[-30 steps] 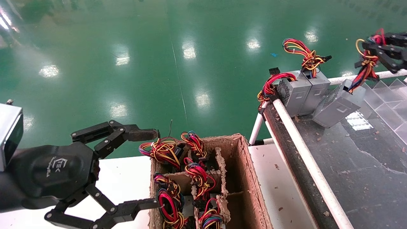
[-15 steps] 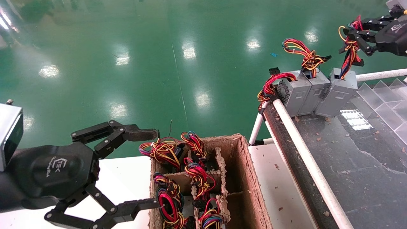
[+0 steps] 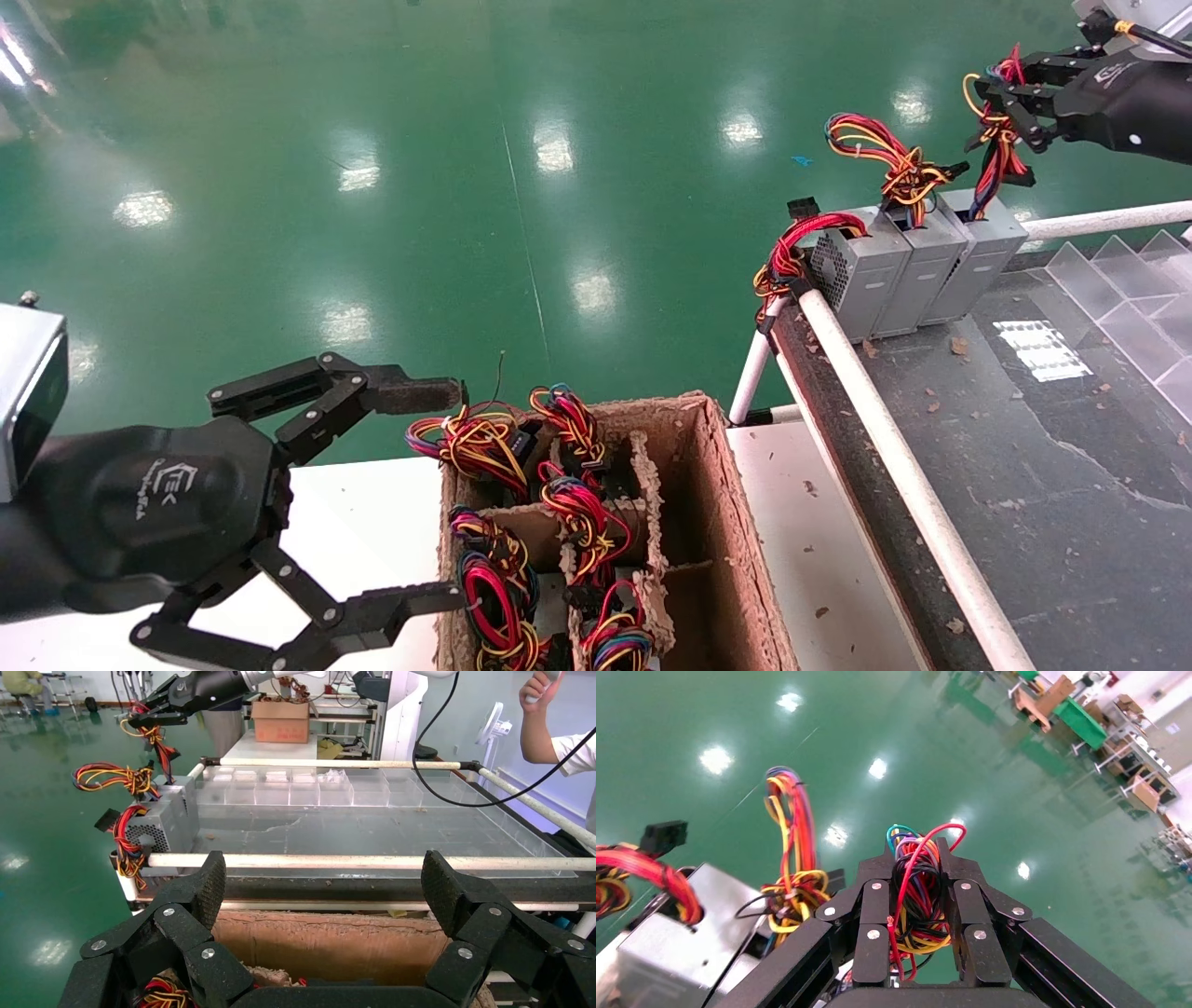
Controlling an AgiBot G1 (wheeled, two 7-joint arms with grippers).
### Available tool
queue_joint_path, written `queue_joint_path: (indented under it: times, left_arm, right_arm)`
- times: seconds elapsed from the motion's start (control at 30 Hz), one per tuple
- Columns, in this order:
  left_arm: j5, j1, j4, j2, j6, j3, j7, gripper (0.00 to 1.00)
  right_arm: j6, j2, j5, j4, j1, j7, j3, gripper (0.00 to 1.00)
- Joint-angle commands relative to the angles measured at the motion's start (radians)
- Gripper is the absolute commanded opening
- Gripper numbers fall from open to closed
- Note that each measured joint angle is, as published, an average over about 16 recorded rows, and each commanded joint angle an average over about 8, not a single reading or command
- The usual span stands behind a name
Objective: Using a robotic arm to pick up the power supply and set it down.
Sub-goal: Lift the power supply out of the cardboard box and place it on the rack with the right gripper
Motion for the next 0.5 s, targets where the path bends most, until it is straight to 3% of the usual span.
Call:
queue_joint_path:
  times: [0.03,0.07,0.1,0.5]
  left_arm:
    - [0.0,0.0,0.0,0.0,0.0,0.0,0.0,1.0]
    - [0.0,0.0,0.0,0.0,0.0,0.0,0.0,1.0]
    - [0.0,0.0,0.0,0.0,0.0,0.0,0.0,1.0]
    - [0.0,0.0,0.0,0.0,0.0,0.001,0.0,1.0]
  right_arm:
    - [0.01,-0.013,0.004,-0.032,0.011,-0.016,0.003,0.85]
    - [0.012,-0.018,0.006,-0.044,0.014,-0.025,0.005,0.96]
    - [0.014,-0.021,0.009,-0.056,0.018,-0.033,0.007,1.0]
    - [-0.016,-0.035,0.032,-0.158,0.054,-0.1,0.021,1.0]
